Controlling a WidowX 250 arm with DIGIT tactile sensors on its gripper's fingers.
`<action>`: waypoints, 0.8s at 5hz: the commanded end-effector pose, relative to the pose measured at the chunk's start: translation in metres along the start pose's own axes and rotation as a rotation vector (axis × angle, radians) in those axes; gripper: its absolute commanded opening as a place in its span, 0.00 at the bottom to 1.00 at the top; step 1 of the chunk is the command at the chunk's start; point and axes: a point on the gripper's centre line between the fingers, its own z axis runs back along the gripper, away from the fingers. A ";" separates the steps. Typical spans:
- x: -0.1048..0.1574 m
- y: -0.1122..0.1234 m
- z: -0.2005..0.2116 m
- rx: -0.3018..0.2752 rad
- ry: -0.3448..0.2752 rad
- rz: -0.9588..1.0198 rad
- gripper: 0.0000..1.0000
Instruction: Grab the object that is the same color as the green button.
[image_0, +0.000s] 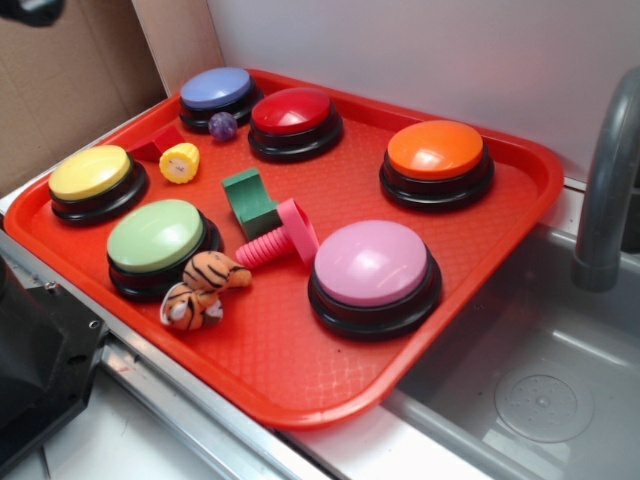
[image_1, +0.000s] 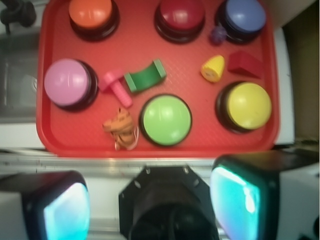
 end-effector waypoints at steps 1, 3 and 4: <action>0.042 0.024 -0.048 -0.048 0.015 0.034 1.00; 0.078 0.029 -0.115 -0.063 0.004 0.014 1.00; 0.087 0.026 -0.141 -0.024 0.022 0.003 1.00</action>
